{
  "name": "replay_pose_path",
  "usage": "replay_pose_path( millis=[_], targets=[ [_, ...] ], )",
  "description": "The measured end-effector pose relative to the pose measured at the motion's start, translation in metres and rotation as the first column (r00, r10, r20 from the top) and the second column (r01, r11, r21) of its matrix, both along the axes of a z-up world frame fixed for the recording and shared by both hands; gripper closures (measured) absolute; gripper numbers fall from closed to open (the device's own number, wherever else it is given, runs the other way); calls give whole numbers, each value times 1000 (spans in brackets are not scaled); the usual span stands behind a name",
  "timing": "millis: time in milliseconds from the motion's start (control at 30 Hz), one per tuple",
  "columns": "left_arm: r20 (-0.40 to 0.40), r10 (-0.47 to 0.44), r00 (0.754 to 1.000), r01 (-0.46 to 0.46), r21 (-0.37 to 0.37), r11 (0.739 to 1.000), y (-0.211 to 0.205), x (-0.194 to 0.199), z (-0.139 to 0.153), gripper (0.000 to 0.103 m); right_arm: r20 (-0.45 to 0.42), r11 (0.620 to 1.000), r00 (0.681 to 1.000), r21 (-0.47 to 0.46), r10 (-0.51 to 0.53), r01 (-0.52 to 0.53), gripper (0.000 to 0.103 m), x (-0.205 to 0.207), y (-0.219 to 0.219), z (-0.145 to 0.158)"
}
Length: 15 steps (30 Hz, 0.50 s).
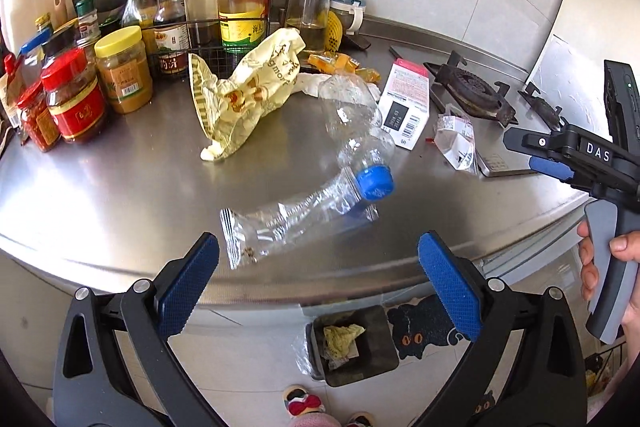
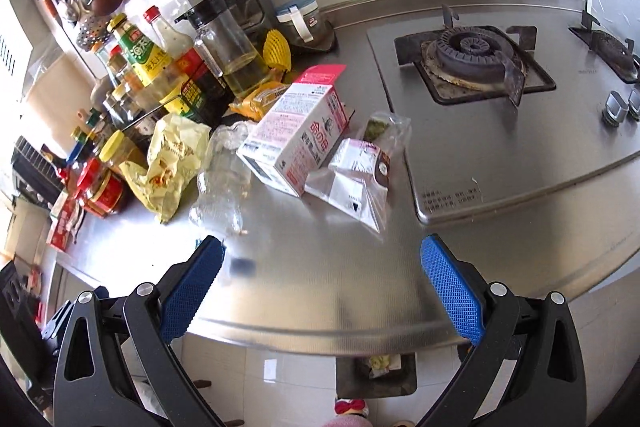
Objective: Collect trash
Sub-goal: 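Grasp the small clear bag with left gripper while right gripper grasps the seaweed packet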
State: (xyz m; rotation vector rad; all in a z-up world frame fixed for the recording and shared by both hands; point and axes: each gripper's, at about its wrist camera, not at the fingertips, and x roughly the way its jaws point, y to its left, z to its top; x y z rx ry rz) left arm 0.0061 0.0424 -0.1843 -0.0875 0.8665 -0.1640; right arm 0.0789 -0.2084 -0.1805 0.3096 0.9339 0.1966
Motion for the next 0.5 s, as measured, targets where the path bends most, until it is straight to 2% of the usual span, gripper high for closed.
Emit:
replay_pose_path(
  millis=[133, 333, 433, 500],
  targets=[
    [-12, -26, 1000, 26, 8, 1000, 10, 27, -5, 9, -7, 1000, 1000, -10, -21, 21, 3, 26, 6, -7],
    [-70, -88, 994, 89, 19, 996, 19, 53, -29, 13, -53, 998, 997, -36, -51, 49, 5, 53, 11, -35],
    [-87, -121, 989, 122, 6, 992, 22, 59, -40, 18, -83, 998, 995, -40, -61, 58, 9, 58, 12, -50],
    [-110, -145, 983, 145, -4, 989, 23, 62, -48, 24, -101, 997, 993, -42, -62, 58, 16, 61, 14, -58]
  ],
)
